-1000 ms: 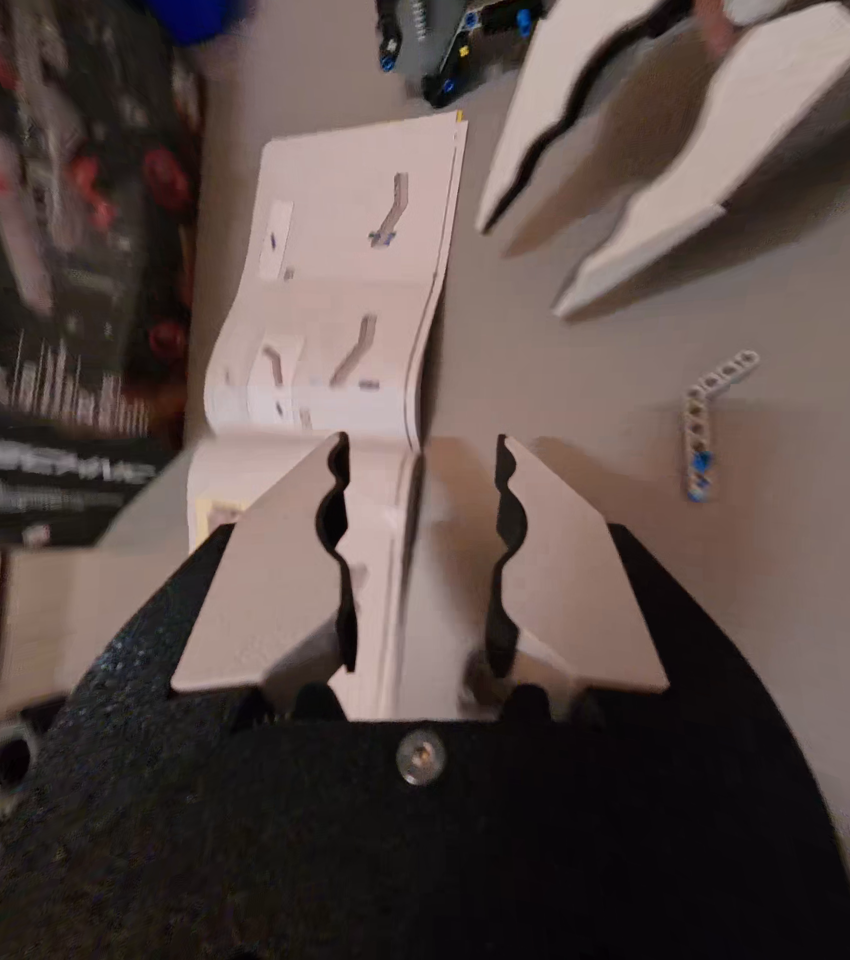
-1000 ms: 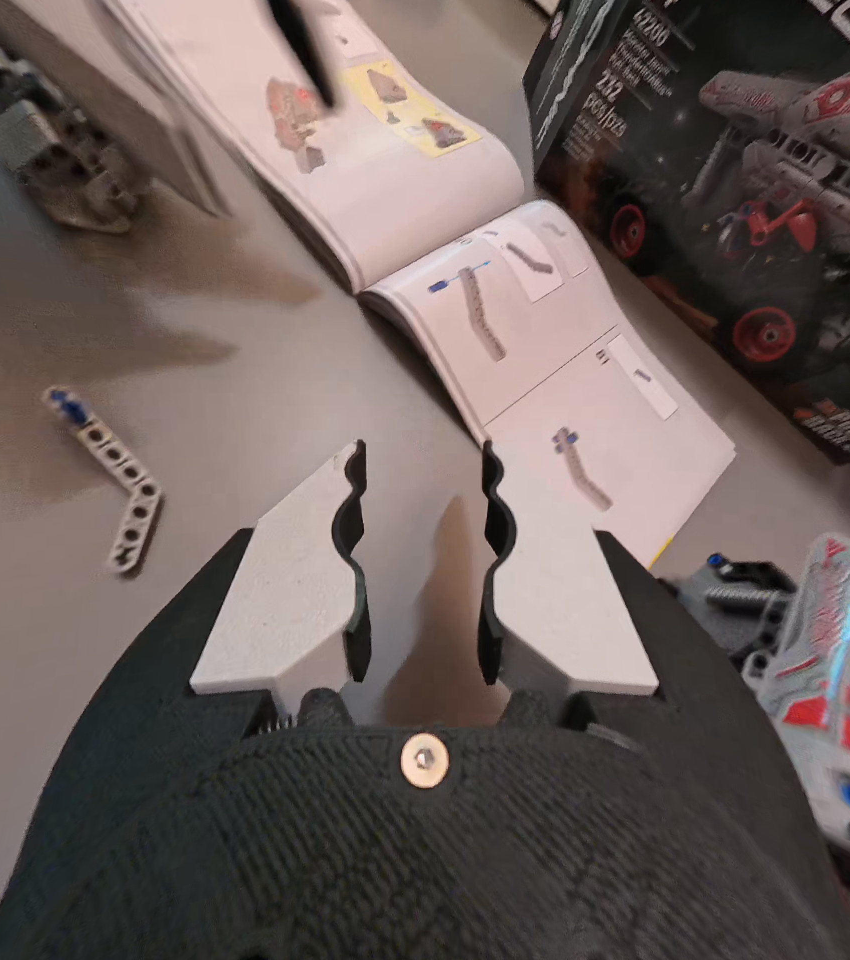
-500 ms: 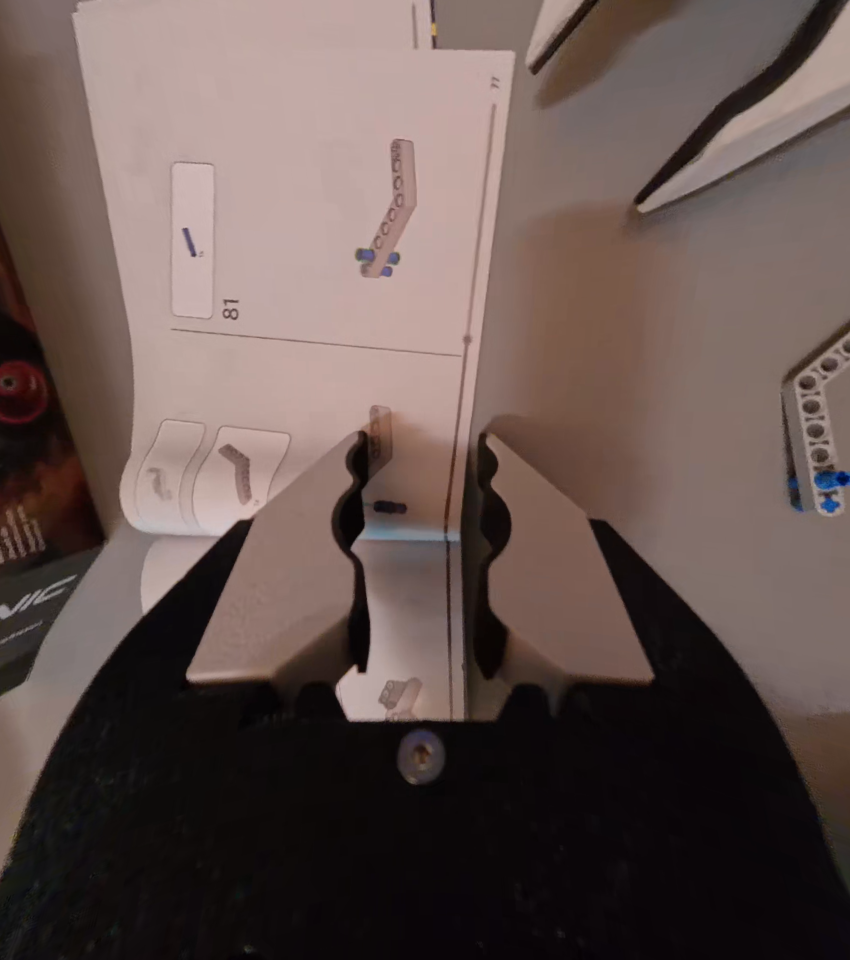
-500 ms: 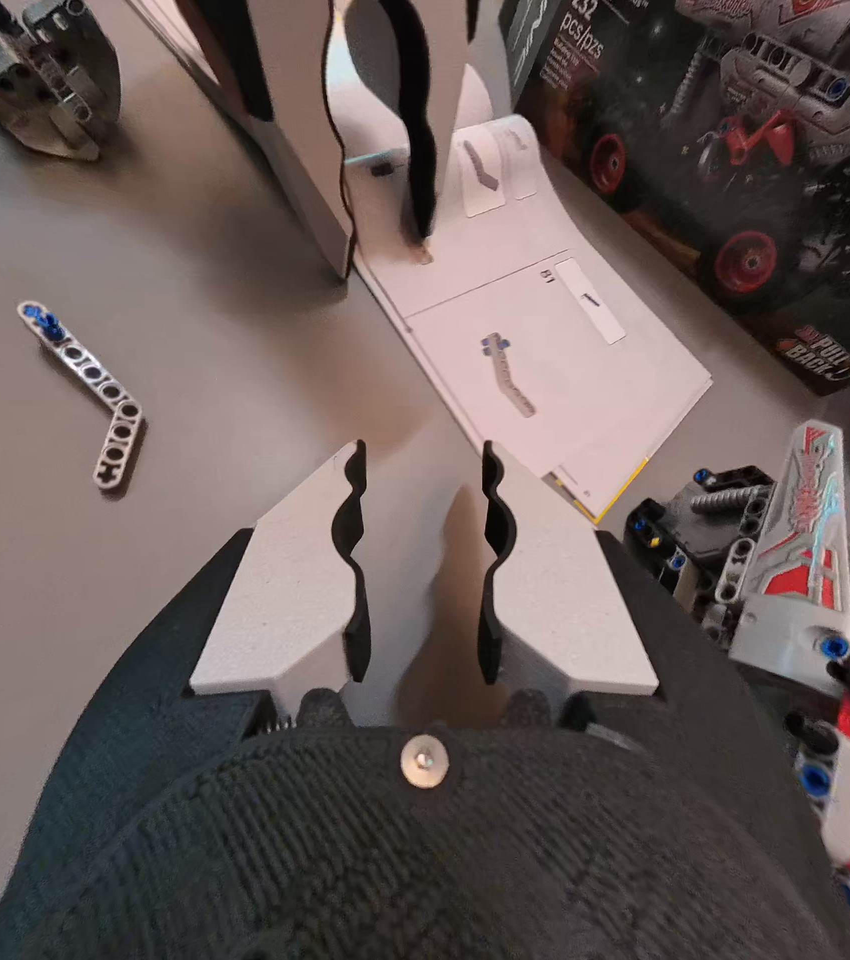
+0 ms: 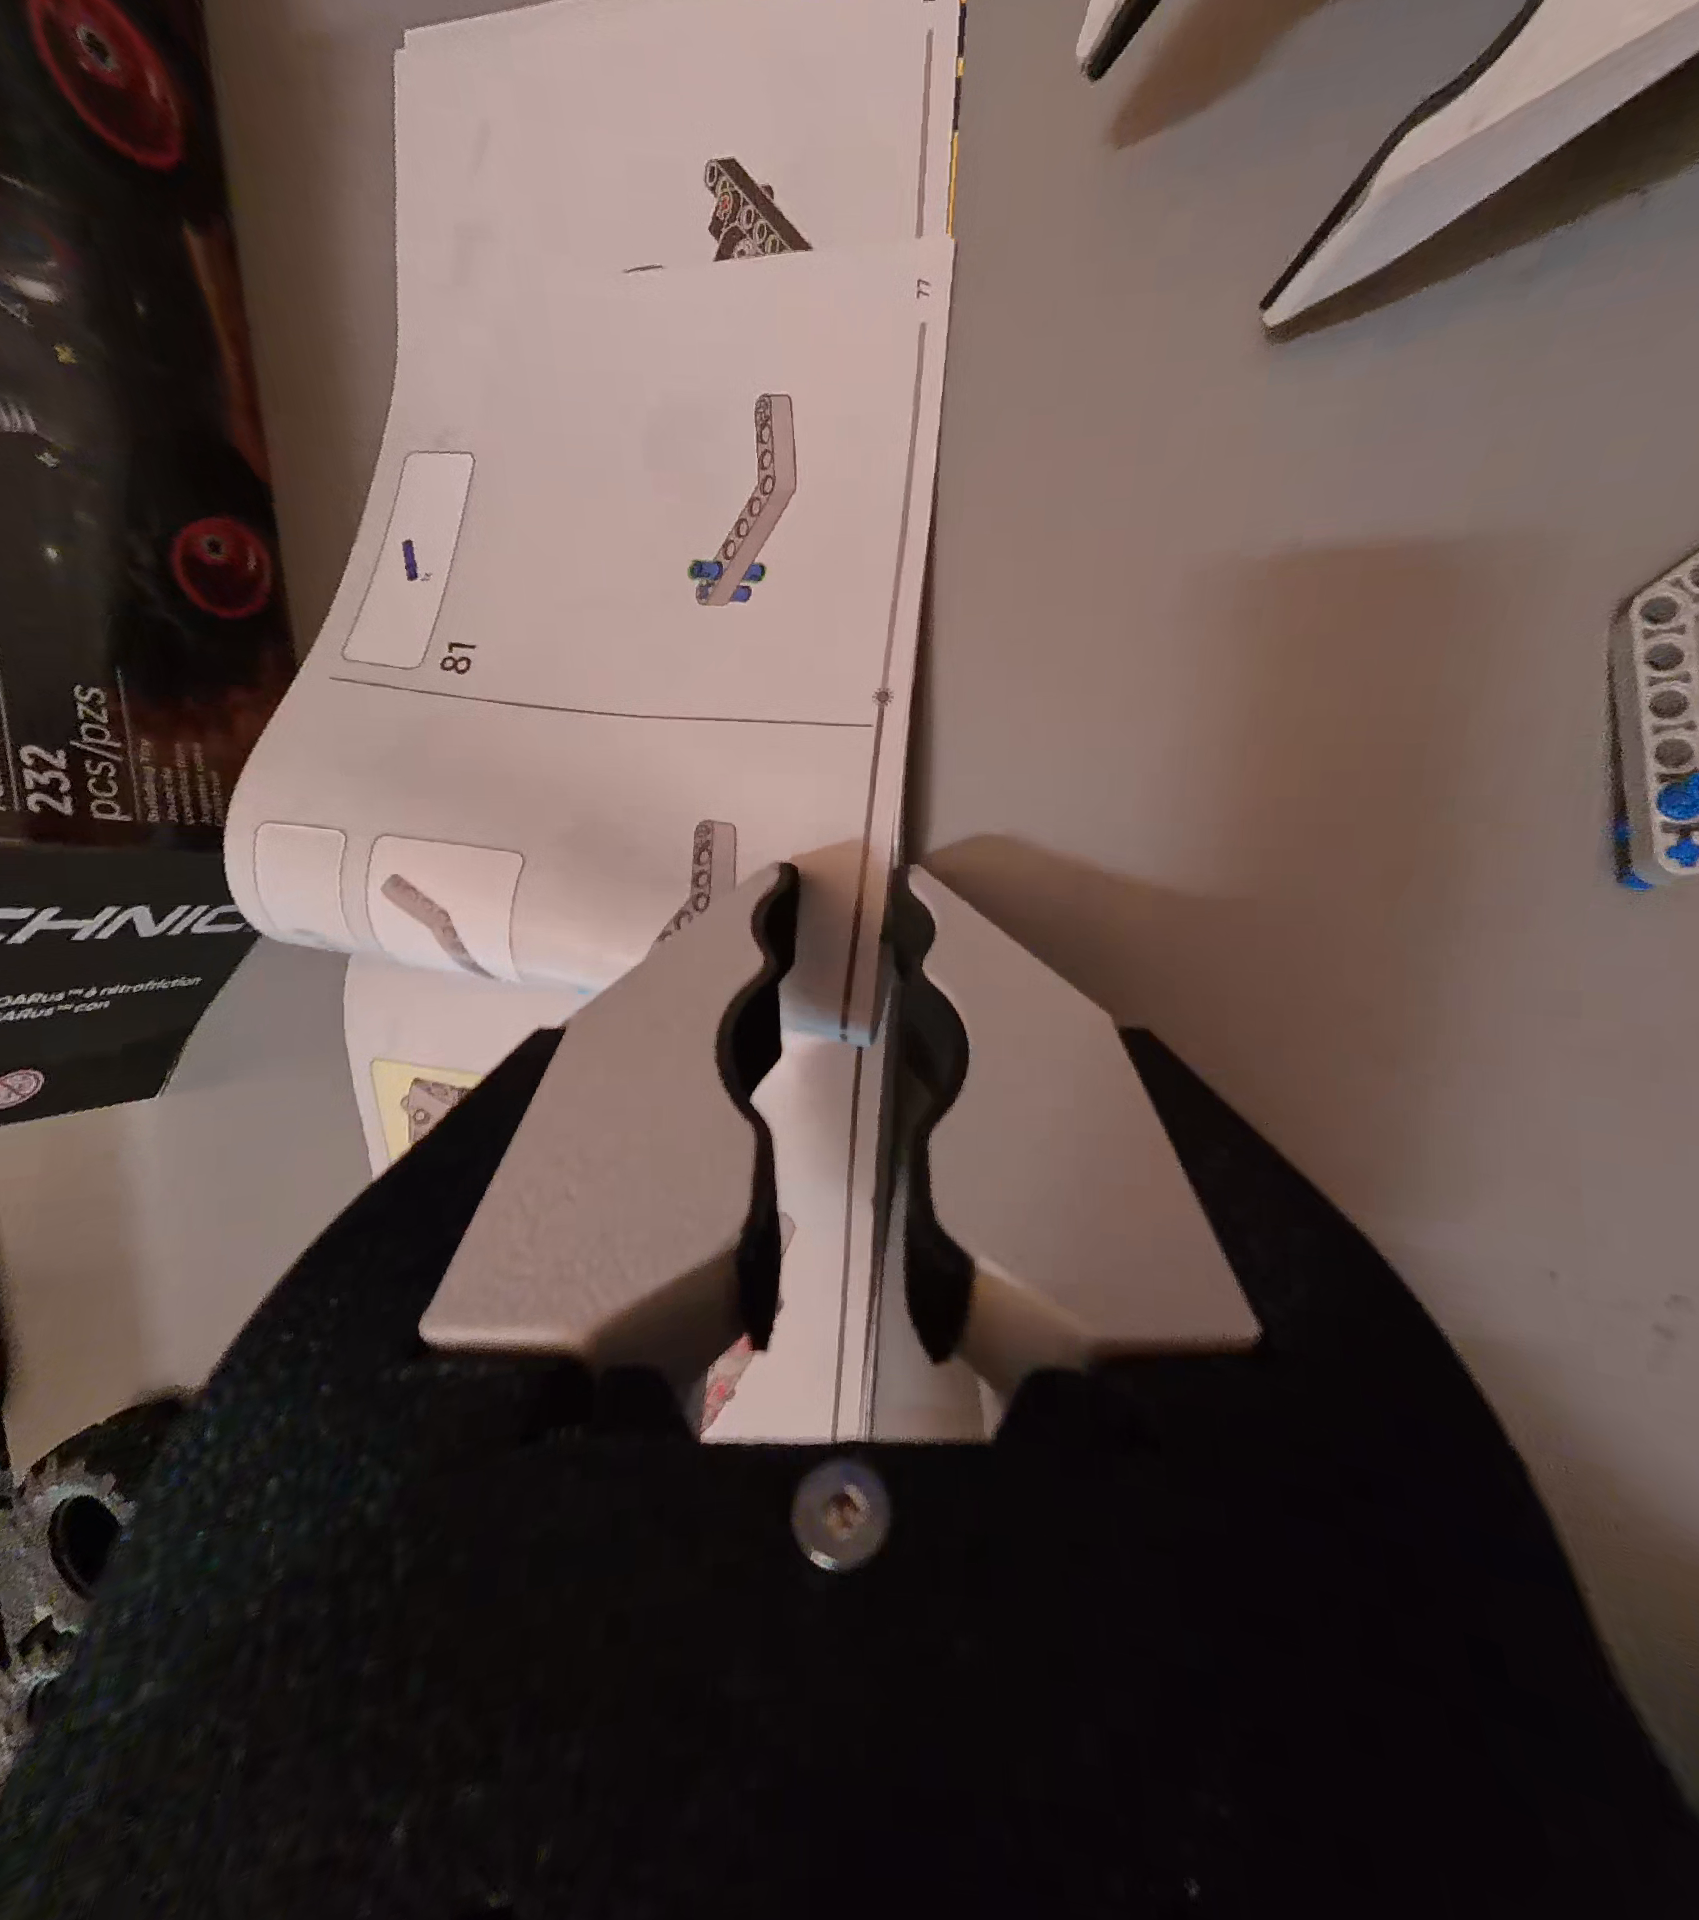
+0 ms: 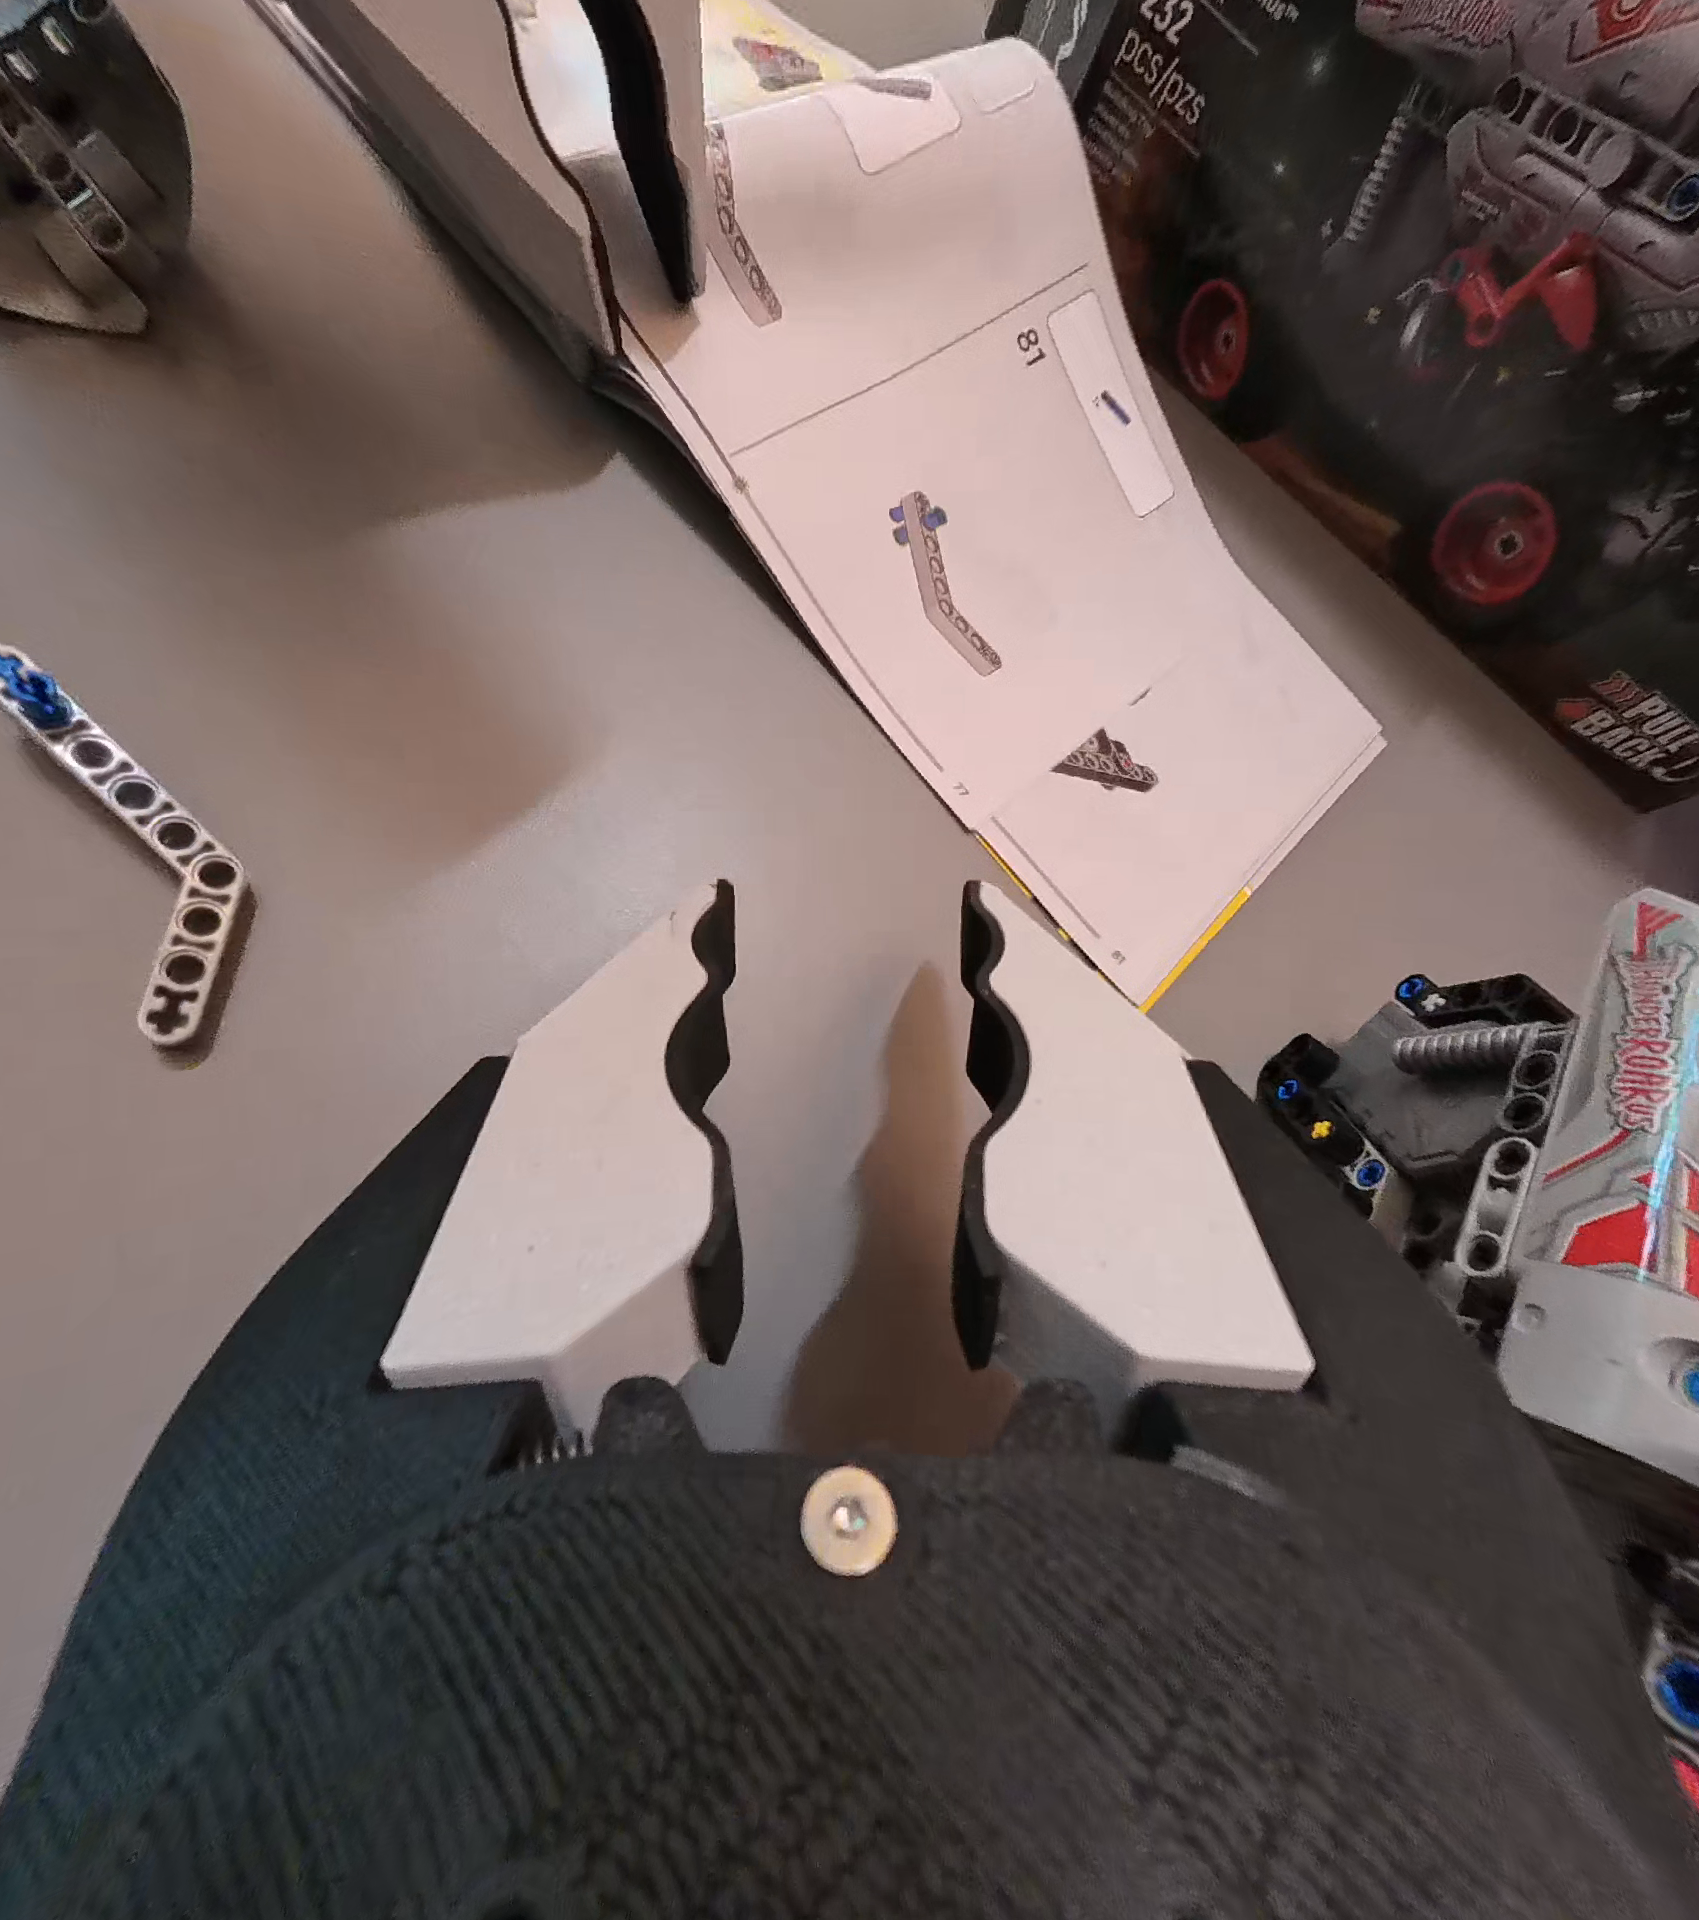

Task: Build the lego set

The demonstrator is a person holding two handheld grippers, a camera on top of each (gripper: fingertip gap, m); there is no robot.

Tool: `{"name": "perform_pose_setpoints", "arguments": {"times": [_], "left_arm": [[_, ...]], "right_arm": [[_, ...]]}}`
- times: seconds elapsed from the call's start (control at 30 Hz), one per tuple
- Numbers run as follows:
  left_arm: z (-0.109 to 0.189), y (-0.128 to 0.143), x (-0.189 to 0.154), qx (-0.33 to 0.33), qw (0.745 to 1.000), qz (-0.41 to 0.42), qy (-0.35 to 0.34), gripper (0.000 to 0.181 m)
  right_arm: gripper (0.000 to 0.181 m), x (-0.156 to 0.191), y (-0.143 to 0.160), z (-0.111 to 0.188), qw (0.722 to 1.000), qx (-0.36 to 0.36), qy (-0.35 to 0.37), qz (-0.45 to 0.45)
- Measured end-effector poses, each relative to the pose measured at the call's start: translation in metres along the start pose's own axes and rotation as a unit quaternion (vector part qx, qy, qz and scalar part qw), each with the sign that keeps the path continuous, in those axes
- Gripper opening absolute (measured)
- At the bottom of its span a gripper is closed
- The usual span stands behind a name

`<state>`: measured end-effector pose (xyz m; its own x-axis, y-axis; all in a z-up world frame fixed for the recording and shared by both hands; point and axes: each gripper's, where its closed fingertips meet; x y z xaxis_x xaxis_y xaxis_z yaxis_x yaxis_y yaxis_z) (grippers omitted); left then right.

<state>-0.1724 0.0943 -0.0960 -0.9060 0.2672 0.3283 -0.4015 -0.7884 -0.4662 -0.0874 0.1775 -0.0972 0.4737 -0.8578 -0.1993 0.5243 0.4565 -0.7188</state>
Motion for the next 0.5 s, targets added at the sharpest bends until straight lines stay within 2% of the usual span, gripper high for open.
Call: {"name": "perform_pose_setpoints", "arguments": {"times": [0.23,0.43,0.5], "left_arm": [[0.004,0.003,-0.001,0.011,1.000,-0.017,-0.013,0.024],[0.003,0.000,-0.005,0.010,0.999,-0.027,-0.019,0.032],[0.003,0.000,-0.012,0.009,1.000,-0.018,0.000,0.035]], "right_arm": [[0.043,-0.001,-0.007,-0.010,1.000,0.002,0.000,0.029],[0.049,-0.018,-0.029,-0.027,0.994,0.014,0.012,0.111],[0.055,-0.012,-0.033,-0.037,0.990,0.020,-0.021,0.135]]}}
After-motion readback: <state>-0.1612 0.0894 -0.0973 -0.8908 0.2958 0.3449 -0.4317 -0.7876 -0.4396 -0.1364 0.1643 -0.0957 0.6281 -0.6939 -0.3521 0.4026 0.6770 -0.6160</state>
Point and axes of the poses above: each gripper's, where its closed fingertips meet, z back along the fingers, y out of its underside, x = y × z across the jaws, and after that the axes turned 7 degrees about -y, right-handed
